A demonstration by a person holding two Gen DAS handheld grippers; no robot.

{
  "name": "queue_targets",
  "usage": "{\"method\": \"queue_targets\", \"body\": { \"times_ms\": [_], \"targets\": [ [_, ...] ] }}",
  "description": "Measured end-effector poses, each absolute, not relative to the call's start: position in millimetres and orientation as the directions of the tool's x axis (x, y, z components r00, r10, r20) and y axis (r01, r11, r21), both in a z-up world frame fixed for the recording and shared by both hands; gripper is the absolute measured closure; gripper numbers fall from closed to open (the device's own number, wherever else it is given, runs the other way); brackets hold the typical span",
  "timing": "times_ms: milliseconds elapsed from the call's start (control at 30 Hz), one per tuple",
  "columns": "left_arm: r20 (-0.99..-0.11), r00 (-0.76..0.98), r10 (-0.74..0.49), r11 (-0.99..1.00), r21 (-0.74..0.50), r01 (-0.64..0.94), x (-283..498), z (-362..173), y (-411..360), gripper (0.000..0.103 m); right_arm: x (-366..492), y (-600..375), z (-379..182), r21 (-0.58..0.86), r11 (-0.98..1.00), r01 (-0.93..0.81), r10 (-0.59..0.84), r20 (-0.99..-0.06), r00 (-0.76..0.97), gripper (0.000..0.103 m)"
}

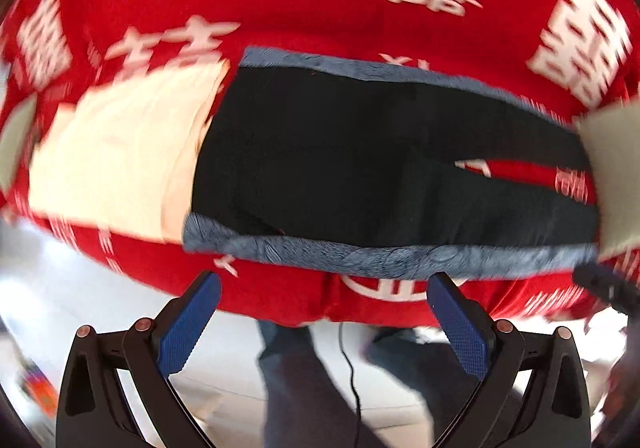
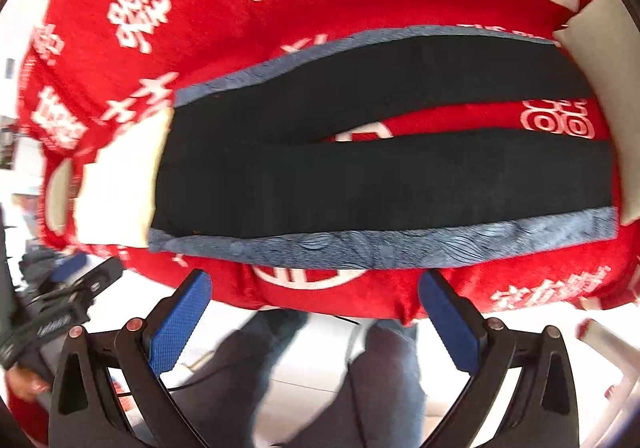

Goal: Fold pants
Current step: 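Grasp the grey waistband with the right gripper while the left gripper grasps it too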

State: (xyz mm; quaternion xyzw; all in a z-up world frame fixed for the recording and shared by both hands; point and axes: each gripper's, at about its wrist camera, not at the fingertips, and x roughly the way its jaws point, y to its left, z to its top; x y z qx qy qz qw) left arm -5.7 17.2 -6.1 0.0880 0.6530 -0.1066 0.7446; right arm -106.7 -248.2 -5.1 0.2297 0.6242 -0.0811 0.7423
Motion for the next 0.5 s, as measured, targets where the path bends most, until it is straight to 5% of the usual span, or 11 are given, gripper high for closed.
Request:
{"method": "queue_targets", "body": {
  "times_ms": [233, 500],
  "targets": [
    [-0.994, 0.043, -0.105, 0.993, -0.102, 0.066, -13.7, -48.9, 59.1, 0.0, -126.9, -252.8, -46.9, 0.416, 0.777, 0.473, 0.337, -0.909, 0.246, 0.0],
    [-0.983, 0.031, -0.18, 0.984, -0.18, -0.001, -1.7, -134.0, 100.5, 0.0, -133.4, -206.8, -131.7, 0.551, 0.642, 0.533, 0.464, -0.833, 0.302, 0.0]
  ]
}}
